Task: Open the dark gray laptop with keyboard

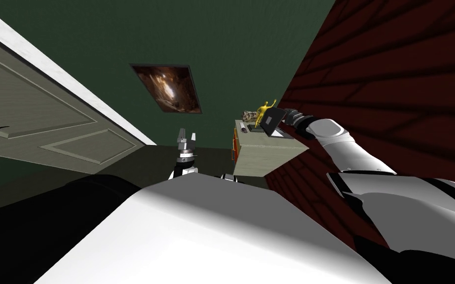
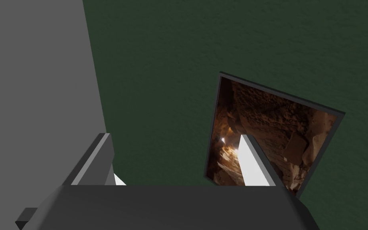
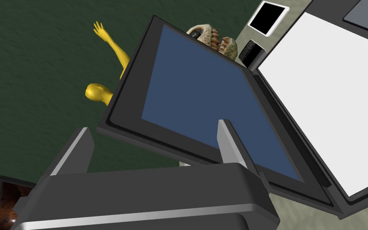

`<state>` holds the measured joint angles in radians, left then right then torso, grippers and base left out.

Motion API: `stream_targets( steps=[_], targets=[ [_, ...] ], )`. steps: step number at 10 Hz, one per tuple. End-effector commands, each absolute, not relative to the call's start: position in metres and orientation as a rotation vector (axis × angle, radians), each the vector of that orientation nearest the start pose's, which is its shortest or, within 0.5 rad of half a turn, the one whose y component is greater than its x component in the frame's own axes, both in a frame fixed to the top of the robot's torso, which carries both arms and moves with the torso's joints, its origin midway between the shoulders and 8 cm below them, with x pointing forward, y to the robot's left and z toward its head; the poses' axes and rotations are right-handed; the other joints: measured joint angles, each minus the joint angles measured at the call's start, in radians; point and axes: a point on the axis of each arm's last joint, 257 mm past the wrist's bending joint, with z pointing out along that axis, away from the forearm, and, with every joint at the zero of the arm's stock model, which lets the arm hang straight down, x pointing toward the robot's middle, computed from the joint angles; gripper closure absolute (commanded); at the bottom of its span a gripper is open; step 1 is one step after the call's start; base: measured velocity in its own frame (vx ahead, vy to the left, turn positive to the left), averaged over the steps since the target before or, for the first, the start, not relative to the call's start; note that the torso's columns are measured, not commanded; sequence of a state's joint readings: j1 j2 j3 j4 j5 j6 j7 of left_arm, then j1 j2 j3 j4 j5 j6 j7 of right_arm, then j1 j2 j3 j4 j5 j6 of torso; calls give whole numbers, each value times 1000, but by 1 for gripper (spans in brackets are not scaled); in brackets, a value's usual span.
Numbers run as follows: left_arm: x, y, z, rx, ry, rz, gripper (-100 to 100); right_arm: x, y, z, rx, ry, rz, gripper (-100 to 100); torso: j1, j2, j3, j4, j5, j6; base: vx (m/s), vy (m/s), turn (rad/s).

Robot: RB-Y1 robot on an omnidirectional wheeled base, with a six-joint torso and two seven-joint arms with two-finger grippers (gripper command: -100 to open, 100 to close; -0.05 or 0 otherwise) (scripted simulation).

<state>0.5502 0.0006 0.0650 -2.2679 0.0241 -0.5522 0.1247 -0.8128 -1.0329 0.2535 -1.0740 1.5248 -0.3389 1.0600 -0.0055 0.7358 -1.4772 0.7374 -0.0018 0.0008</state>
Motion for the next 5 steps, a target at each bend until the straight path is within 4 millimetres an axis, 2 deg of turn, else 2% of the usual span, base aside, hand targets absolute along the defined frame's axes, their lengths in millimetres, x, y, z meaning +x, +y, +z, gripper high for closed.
stream_targets(
  steps=[1, 2, 5],
  targets=[
    [328, 308, 15, -710, 563, -1349, 0, 686, -442, 81, -1581, 829, -1514, -100, 4, 1, 0, 0, 1, -1, -41, 33, 170],
    [328, 308, 15, -710, 563, -1349, 0, 686, -442, 81, -1581, 829, -1514, -100, 9, 0, 0, -1, 2, -1, -27, 35, 108],
    [328, 308, 15, -710, 563, -1349, 0, 686, -442, 81, -1581, 829, -1514, -100, 4, 1, 1, 0, 1, -1, 0, -4, 2]
  ],
)
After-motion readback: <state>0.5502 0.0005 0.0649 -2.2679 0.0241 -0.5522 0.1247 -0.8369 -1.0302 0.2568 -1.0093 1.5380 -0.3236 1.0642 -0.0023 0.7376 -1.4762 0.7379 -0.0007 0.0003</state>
